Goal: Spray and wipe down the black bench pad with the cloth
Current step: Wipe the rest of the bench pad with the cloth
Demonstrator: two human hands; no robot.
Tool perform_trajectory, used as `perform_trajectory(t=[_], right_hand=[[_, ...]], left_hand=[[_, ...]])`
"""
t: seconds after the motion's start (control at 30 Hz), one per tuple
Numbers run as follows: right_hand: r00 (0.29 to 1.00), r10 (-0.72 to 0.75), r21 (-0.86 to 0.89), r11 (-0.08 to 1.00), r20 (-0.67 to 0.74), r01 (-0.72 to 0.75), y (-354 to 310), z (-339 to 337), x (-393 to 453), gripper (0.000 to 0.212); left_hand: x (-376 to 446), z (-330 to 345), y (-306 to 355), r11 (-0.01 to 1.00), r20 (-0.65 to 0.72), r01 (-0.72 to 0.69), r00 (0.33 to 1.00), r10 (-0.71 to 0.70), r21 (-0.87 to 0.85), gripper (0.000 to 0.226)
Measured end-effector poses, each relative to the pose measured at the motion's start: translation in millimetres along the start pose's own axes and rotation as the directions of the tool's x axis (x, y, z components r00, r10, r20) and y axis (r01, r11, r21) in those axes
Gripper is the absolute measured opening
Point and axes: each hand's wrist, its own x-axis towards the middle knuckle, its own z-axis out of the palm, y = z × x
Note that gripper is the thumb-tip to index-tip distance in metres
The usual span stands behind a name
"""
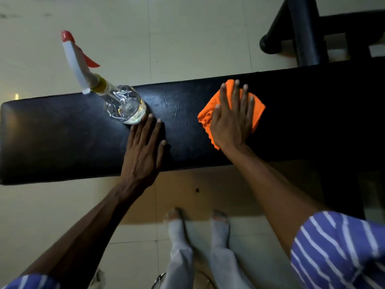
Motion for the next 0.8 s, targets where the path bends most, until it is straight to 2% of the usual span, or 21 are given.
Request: perform_trajectory(t=[0.03,0.1,0.17,0.27,0.3,0.37,0.47,0.53,0.57,0.63,0.73,0.8], right_hand=[[1.0,0.013,0.011,1.0,-0.003,-0.013,-14,4,-6,0.061],[0.99,-0.138,0.034,0.99,-0.002,0.138,-35,10,-35,0.06],[0.927,-0.373,0.037,0.928,0.048,0.372,-38,14,-76,0.059],[0.831,-0.54,0.015,0.839,0.13,0.543,-16,11,-79,0.059],[0.824,-0.545,0.0,0.834,0.154,0.552,-11,8,-67,0.058],[0.875,-0.465,-0.033,0.88,0.135,0.473,-12,6,-33,0.057],[0.979,-0.192,0.005,0.981,0.076,0.192,-49,10,13,0.059],[0.994,-0.082,0.018,0.997,0.067,0.08,-80,18,23,0.06],[0.994,-0.086,0.019,0.996,0.068,0.085,-90,20,21,0.06],[0.977,-0.2,0.025,0.98,0.078,0.199,-97,21,2,0.06],[0.902,-0.413,0.044,0.91,0.127,0.411,-83,20,-45,0.06],[0.856,-0.483,0.079,0.875,0.186,0.477,-75,16,-71,0.06]], left_hand=[[-3,1,-1,1.0,-0.001,0.004,1.0,-0.004,0.001,0.057],[-9,2,-2,1.0,0.006,0.013,1.0,-0.013,-0.017,0.057],[-16,2,-3,0.999,0.02,0.027,0.999,-0.027,-0.041,0.058],[-22,-1,-9,0.998,0.003,0.032,1.0,-0.031,-0.048,0.057],[-24,-3,-13,0.999,-0.006,0.03,1.0,-0.03,-0.039,0.056],[-27,-4,-21,0.999,-0.015,0.027,1.0,-0.027,-0.023,0.056],[-33,-6,-39,1.0,-0.004,0.031,0.999,-0.031,-0.002,0.057],[-39,-7,-50,0.999,-0.003,0.048,0.999,-0.048,0.014,0.057],[-41,-8,-55,0.998,-0.002,0.054,0.999,-0.054,0.013,0.056],[-43,-12,-61,0.999,0.008,0.054,0.999,-0.054,0.0,0.056],[-44,-16,-60,0.998,0.013,0.054,0.998,-0.054,-0.03,0.055],[-45,-19,-53,0.994,0.004,0.079,0.997,-0.078,-0.072,0.053]])
